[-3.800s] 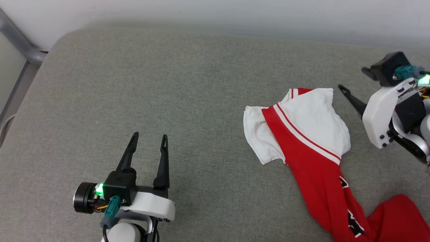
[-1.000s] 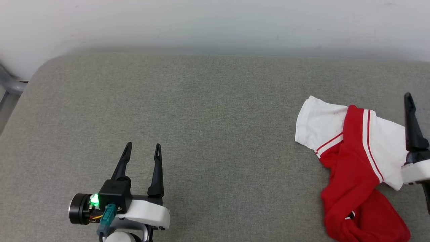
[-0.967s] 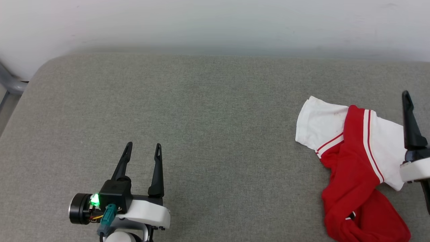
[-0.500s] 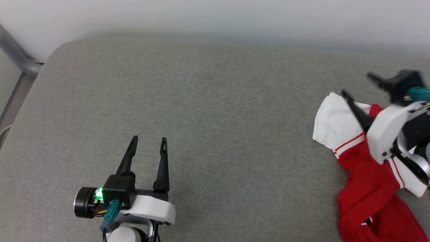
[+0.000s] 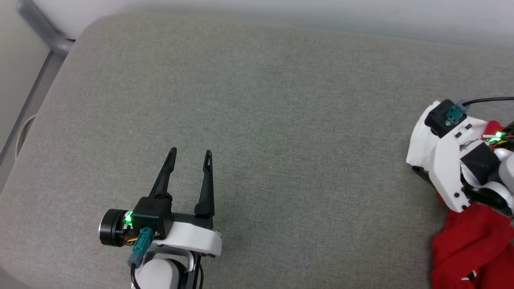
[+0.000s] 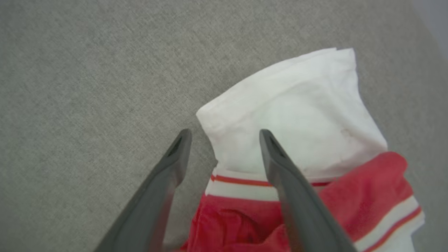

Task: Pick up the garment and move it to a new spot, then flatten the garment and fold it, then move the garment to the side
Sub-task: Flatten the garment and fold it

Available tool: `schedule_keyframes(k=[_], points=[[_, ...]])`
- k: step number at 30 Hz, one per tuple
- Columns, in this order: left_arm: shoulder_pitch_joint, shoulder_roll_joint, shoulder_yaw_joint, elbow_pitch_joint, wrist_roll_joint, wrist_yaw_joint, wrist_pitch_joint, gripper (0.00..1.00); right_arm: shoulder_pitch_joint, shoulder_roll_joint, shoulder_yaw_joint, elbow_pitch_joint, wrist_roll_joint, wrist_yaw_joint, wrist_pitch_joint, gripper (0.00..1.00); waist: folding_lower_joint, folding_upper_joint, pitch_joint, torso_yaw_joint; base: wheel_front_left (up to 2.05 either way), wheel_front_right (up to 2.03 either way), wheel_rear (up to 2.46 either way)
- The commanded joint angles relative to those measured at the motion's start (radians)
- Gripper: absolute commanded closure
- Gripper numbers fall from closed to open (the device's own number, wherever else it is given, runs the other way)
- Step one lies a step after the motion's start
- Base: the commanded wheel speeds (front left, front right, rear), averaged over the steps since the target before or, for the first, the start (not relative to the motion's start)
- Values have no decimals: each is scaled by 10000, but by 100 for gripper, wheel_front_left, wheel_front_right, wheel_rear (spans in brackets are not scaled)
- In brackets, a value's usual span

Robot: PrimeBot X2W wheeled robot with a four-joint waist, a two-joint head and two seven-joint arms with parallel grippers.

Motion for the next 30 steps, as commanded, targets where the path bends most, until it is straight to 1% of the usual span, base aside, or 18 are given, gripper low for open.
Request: schedule_keyframes(k=[1,6,8,11,12,13,14,18,19,24,30], points=[[-151,-11,-69,-41,-55,53,-27,0,-230,108,242,304,-51,-14,-146,0,0,0,257,210,0,0,0],[-341,-11,-298,6,-166,100,-27,0,-290,413,938,1668,-143,-14,-473,0,0,0,568,464,0,0,0],[-382,-12,-309,37,-172,133,-27,0,-72,500,1201,2212,62,-14,-403,0,0,0,609,508,0,0,0],[-388,-12,-272,58,-163,161,-27,0,35,582,1477,2626,264,-15,-566,0,0,0,608,500,0,0,0],[-347,-11,-238,67,-143,174,-27,0,-4,632,1489,2666,338,-15,-768,28,0,0,580,453,0,0,0],[-291,-12,-212,76,-120,178,-27,0,-68,683,1442,2665,425,-15,-1043,85,0,0,540,401,0,0,0],[-215,-9,-143,110,-83,153,-27,0,-414,662,1174,2640,484,-14,-1990,100,0,0,378,232,0,0,0],[-148,-11,-50,127,10,112,-27,0,-920,715,579,2573,778,-14,-3246,100,0,0,117,11,0,0,0],[-148,-11,-50,127,10,112,-27,0,-920,715,579,2573,778,-14,-3246,100,0,0,117,11,0,0,0],[-66,-11,14,105,40,88,-27,0,-1159,884,42,2289,778,-12,-4521,100,0,0,-123,-149,0,0,0],[0,-11,8,97,9,45,-27,0,-1378,1420,11,1834,511,-12,-5167,100,0,0,-233,-41,0,0,0]])
